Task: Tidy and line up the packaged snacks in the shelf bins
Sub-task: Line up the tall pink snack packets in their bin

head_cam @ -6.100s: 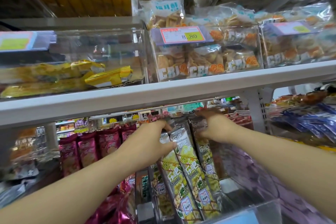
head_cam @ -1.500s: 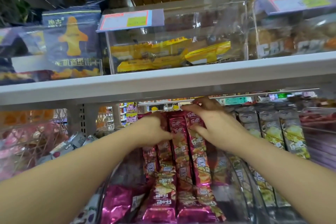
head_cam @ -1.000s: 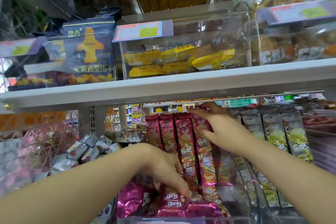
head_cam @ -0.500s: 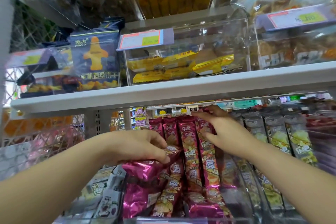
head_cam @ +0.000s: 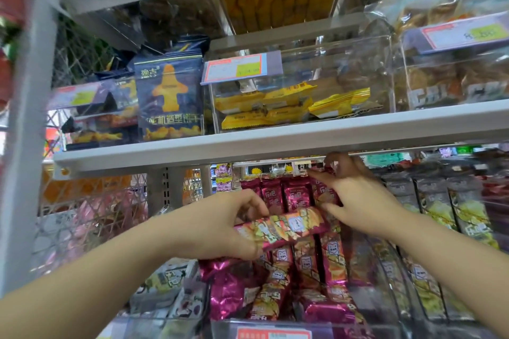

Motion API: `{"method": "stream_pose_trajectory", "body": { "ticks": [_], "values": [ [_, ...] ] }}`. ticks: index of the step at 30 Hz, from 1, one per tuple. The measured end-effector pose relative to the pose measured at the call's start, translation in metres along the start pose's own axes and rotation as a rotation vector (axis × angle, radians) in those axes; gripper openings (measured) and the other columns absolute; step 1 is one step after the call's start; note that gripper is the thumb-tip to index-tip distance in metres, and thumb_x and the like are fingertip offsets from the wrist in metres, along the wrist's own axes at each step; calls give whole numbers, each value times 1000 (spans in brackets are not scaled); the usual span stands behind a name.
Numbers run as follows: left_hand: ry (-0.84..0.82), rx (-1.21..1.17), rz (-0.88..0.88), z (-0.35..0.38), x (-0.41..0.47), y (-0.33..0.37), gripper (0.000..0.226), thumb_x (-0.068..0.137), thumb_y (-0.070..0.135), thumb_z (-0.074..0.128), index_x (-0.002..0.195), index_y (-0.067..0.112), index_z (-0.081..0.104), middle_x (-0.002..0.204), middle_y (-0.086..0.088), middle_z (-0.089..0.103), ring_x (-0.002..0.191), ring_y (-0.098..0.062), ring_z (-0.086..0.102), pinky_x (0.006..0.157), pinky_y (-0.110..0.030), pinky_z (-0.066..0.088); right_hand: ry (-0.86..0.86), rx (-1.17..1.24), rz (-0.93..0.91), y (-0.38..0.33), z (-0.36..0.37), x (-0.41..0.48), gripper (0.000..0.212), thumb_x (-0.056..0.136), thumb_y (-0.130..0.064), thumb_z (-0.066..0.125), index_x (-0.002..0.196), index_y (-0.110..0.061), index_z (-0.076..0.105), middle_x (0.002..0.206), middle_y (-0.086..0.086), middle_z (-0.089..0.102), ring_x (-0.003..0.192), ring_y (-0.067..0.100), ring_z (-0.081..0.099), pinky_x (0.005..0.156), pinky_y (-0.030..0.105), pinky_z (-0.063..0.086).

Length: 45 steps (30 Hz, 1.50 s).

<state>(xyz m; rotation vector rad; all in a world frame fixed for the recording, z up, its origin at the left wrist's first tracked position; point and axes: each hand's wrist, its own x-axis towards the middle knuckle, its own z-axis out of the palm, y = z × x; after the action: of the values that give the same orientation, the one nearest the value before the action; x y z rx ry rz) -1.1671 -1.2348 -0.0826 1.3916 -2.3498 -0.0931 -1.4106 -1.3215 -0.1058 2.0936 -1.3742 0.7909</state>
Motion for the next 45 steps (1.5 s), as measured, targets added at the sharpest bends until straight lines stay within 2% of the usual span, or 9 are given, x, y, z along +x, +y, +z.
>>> {"method": "stream_pose_trajectory", "body": {
  "ticks": [4,7,16,22,27,33,36,41,45],
  "values": [
    [0,303,118,12,13,8,48,80,36,68,119,42,42,114,23,50,92,1,50,80,-19,45,-25,24,-74,-2,-12,-9,45,93,-38,51,137,-39,44,140,-9,41,124,17,42,102,33,37],
    [77,678,247,20,20,14,49,84,39,58,126,43,34,127,23,47,75,0,45,71,-27,41,-103,173,-86,-3,-18,-17,40,91,-30,55,130,-39,52,123,-13,58,105,9,58,94,33,48],
    [469,897,748,21,47,-5,39,70,30,70,107,29,59,95,13,69,90,-16,64,88,-36,48,-426,600,-31,-13,-22,-17,66,83,-30,70,140,-31,37,111,-14,56,73,0,56,66,14,48],
    [520,878,828,25,57,-6,34,76,27,74,108,27,61,102,8,64,89,-16,63,100,-39,37,-429,664,-20,-18,-14,-15,34,82,-29,71,107,-37,50,51,-31,52,42,-1,40,44,12,29],
    [600,812,808,27,62,0,27,76,36,75,95,25,60,102,5,61,92,-17,60,95,-36,33,-431,536,-31,-19,-7,-7,46,74,-49,72,113,-29,57,112,-13,61,100,5,58,89,27,47],
    [739,607,504,37,58,-5,41,69,41,75,90,21,46,105,-1,49,95,-18,43,66,-28,42,-203,590,100,-21,-5,-7,28,71,-43,77,86,-27,60,76,-10,64,58,-2,56,49,11,38],
    [586,453,239,38,56,-7,30,82,41,66,96,28,44,105,5,40,89,-12,42,65,-26,41,-131,592,146,-20,-4,-7,24,72,-39,78,78,-31,57,75,-14,64,63,-6,57,51,10,38],
    [-159,211,-113,44,64,-12,39,84,40,67,117,23,55,101,9,54,89,-9,54,74,-23,46,-85,600,206,-12,3,-5,23,75,-40,76,86,-30,58,80,-15,63,75,-1,57,58,16,39],
    [-338,282,-205,46,75,-7,58,83,44,68,132,22,47,103,4,60,104,-18,59,91,-32,49,-44,636,243,-8,6,-6,33,76,-36,75,101,-22,59,87,-13,63,81,2,58,60,16,39]
  ]
}}
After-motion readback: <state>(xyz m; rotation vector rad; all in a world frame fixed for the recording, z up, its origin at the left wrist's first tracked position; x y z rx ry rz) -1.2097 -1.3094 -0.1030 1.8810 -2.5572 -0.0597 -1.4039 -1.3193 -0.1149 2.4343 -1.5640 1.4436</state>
